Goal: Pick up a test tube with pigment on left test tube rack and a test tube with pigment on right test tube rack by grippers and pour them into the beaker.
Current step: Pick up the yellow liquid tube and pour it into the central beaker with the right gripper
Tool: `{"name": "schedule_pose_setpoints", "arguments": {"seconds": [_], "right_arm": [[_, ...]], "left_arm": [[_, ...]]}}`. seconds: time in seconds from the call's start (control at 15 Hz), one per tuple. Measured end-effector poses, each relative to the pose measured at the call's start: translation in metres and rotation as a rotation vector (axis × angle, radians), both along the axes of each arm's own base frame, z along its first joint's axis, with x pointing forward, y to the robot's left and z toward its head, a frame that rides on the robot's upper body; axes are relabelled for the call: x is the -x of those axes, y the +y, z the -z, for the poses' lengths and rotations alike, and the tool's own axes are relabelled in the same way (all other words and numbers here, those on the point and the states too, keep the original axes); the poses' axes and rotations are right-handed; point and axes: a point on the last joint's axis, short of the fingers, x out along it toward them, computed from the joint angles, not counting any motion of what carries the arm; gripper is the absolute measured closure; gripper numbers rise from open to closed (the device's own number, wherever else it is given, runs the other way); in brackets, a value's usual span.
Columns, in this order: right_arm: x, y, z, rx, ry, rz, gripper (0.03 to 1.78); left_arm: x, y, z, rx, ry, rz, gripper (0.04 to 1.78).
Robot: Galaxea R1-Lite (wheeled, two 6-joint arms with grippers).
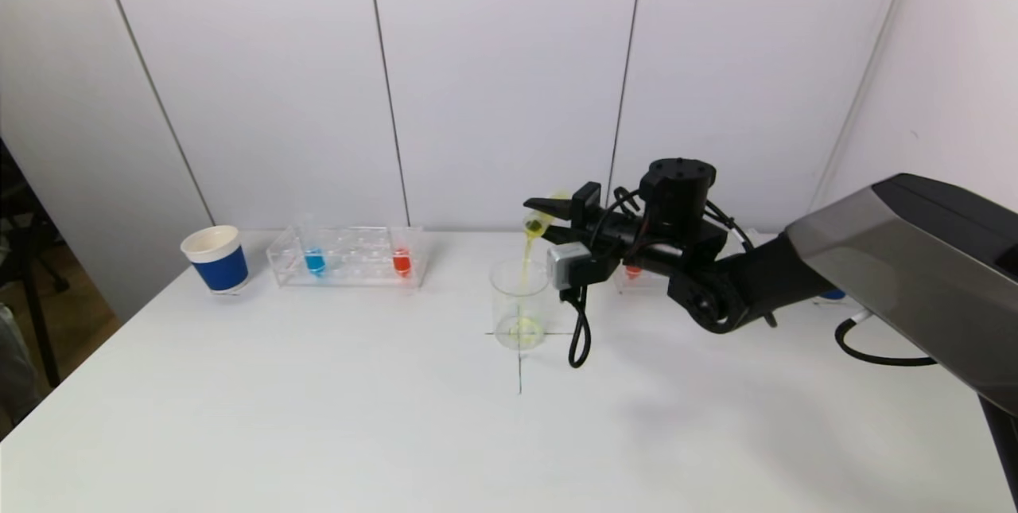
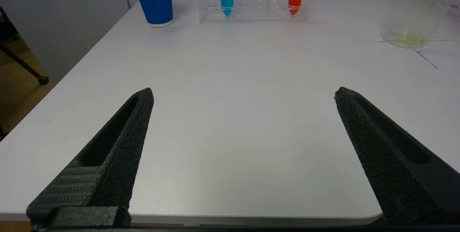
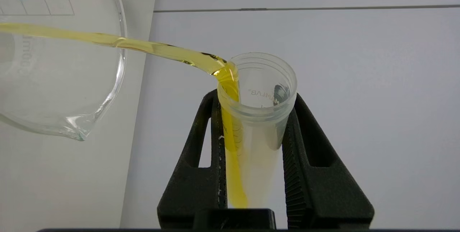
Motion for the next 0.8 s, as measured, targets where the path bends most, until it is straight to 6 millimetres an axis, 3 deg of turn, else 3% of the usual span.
{"name": "schedule_pose_setpoints", "arguments": {"seconds": [0.8], "right_arm": [[-0.0019,0.0014,-0.0019,0.085,-0.060,0.000,1.31]], "left_arm": [[0.0000,0.0000,0.0000,0.000,0.000,0.000,0.06]]}}
